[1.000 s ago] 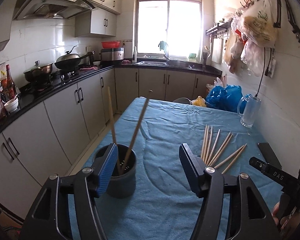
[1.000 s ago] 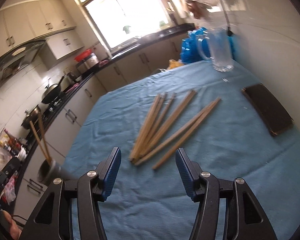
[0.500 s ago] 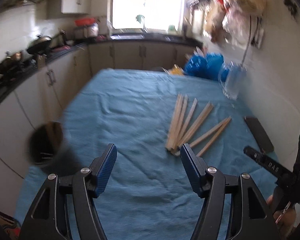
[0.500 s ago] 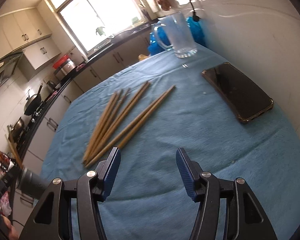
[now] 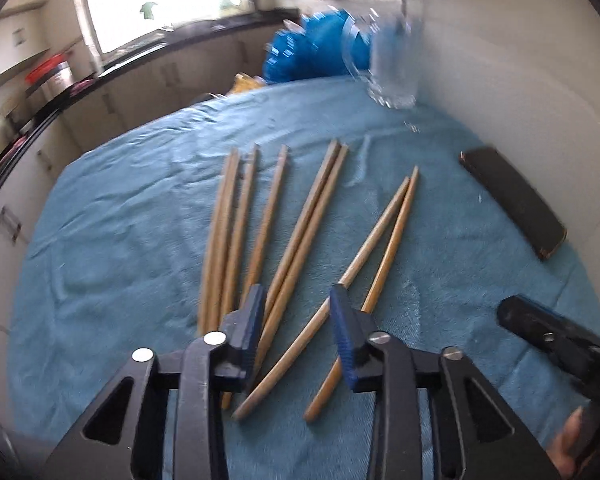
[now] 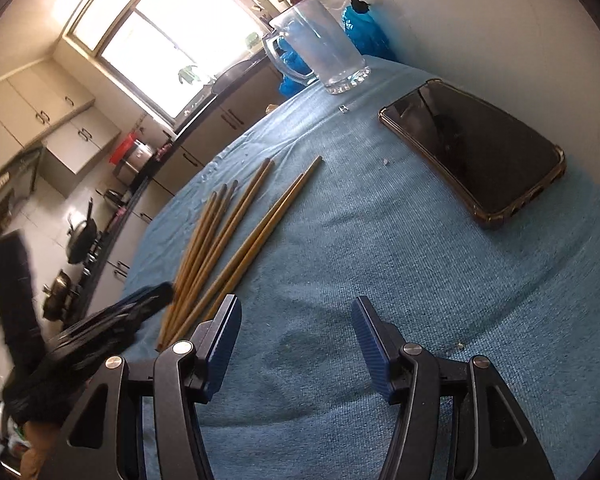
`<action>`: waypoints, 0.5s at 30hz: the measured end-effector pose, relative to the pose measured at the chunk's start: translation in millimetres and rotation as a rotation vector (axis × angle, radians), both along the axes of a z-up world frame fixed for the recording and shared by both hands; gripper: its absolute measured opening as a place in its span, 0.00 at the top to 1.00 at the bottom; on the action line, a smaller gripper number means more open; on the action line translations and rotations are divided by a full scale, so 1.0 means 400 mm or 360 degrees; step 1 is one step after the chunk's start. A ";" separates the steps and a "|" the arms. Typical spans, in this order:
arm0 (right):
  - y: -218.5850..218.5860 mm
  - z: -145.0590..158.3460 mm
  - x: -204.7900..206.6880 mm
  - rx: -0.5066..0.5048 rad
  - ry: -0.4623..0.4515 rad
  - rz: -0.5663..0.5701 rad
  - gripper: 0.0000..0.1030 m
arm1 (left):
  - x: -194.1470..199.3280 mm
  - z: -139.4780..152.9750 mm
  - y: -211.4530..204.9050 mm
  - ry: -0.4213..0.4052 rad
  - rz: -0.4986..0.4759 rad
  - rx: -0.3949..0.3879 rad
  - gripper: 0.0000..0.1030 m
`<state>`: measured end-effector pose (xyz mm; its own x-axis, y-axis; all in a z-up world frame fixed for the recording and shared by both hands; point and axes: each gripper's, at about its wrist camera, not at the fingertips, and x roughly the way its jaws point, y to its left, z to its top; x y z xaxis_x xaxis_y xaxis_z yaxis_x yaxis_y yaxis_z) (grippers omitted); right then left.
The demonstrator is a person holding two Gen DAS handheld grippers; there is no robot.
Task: Organize utensils
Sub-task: 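Move the left gripper back to the chopsticks and close on one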
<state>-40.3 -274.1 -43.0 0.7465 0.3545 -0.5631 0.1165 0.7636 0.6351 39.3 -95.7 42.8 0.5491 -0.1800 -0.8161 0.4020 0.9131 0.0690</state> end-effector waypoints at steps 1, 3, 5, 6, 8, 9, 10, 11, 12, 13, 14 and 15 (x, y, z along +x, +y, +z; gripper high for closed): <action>0.001 0.000 0.000 0.0008 -0.0001 0.0001 0.40 | 0.008 -0.011 -0.007 0.0026 -0.0026 0.0009 0.78; 0.003 0.000 -0.001 0.0016 -0.0004 0.0006 0.39 | 0.019 -0.028 -0.016 0.0056 -0.0056 0.0039 0.80; 0.005 0.000 0.001 0.0025 -0.0007 0.0019 0.38 | 0.020 -0.031 -0.022 0.0036 -0.0077 0.0044 0.80; 0.004 -0.001 0.000 0.0030 -0.0007 0.0025 0.38 | 0.019 -0.031 -0.024 0.0035 -0.0086 0.0047 0.80; 0.006 0.000 0.000 0.0027 -0.0008 0.0026 0.38 | 0.022 -0.033 -0.034 0.0039 -0.0120 0.0071 0.80; 0.007 0.000 -0.001 0.0026 -0.0009 0.0026 0.38 | 0.023 -0.036 -0.042 0.0044 -0.0145 0.0083 0.80; 0.008 0.000 0.001 0.0026 -0.0008 0.0026 0.38 | 0.022 -0.042 -0.050 0.0078 -0.0176 0.0101 0.80; 0.008 0.001 0.000 0.0025 -0.0009 0.0026 0.38 | 0.018 -0.050 -0.057 0.0100 -0.0201 0.0125 0.80; 0.008 0.001 0.000 0.0025 -0.0010 0.0026 0.38 | 0.011 -0.049 -0.061 0.0067 -0.0215 0.0142 0.80; 0.009 0.001 0.000 0.0025 -0.0010 0.0025 0.38 | 0.009 -0.049 -0.064 0.0063 -0.0224 0.0155 0.80; 0.011 0.001 0.000 0.0023 -0.0011 0.0024 0.38 | 0.009 -0.048 -0.062 0.0075 -0.0218 0.0152 0.87; 0.011 0.000 0.000 0.0021 -0.0011 0.0025 0.38 | 0.010 -0.047 -0.056 0.0097 -0.0203 0.0132 0.89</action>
